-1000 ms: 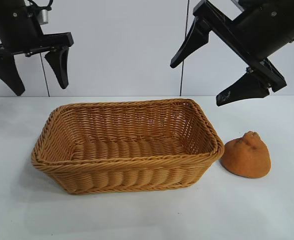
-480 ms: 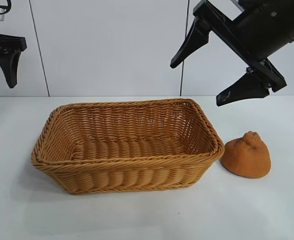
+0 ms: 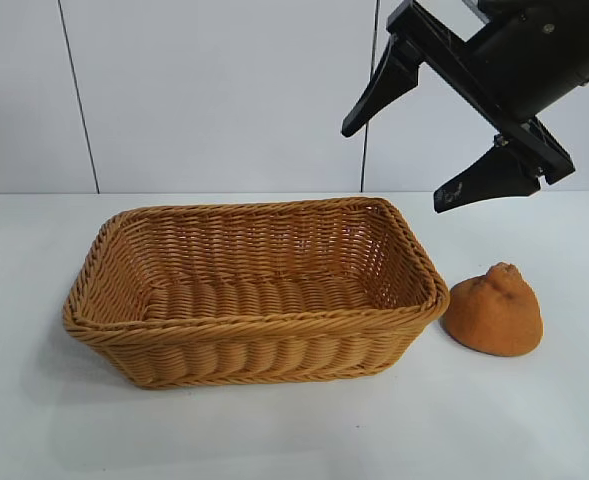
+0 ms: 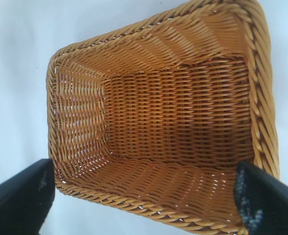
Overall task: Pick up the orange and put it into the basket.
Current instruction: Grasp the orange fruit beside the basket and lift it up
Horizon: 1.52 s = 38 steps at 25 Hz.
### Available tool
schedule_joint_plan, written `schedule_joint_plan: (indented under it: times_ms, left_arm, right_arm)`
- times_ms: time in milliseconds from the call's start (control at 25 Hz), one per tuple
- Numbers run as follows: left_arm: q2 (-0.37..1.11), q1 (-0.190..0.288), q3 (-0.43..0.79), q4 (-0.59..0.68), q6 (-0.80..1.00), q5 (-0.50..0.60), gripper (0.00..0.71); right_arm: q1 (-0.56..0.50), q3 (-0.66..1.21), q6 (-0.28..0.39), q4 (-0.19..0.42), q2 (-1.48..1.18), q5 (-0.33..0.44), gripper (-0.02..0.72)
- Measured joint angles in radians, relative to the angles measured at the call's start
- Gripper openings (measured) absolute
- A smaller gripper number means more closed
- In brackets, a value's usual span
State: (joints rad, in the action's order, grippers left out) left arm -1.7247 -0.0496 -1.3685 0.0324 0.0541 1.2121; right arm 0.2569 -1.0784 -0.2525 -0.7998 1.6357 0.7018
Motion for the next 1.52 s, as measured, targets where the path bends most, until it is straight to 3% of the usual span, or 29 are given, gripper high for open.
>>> schedule_joint_plan:
  times_ms: [480,680,960,1120,1280,1440,1520]
  left_arm:
    - [0.581,0.0,0.52,-0.002,-0.001,-0.003,0.612]
    - [0.815,0.0,0.697,-0.003,-0.001,-0.079,0.612]
    - [1.118,0.0,0.849,-0.016,-0.001,-0.149,0.612]
    - [1.241,0.0,0.861,-0.043,-0.002,-0.147,0.612]
    - [1.359,0.0,0.861,-0.044,-0.003,-0.147,0.612]
    - [1.505,0.0,0.863,-0.046,-0.003,-0.147,0.612]
    - [1.584,0.0,0.863,-0.046,-0.003,-0.147,0.612]
  right_arm:
    - [0.0,0.0,0.0,0.0,0.0,0.001,0.68]
    - [0.0,0.0,0.0,0.0,0.0,0.001,0.68]
    - [0.0,0.0,0.0,0.0,0.0,0.001,0.68]
    - [0.0,0.0,-0.001,0.009,0.0,0.003,0.68]
    - [0.0,-0.028,0.016,0.105,0.0,0.048,0.68]
    - [0.0,-0.103,0.105,0.263,0.0,0.117,0.68]
    - [0.0,-0.146,0.173,0.37,0.0,0.144,0.68]
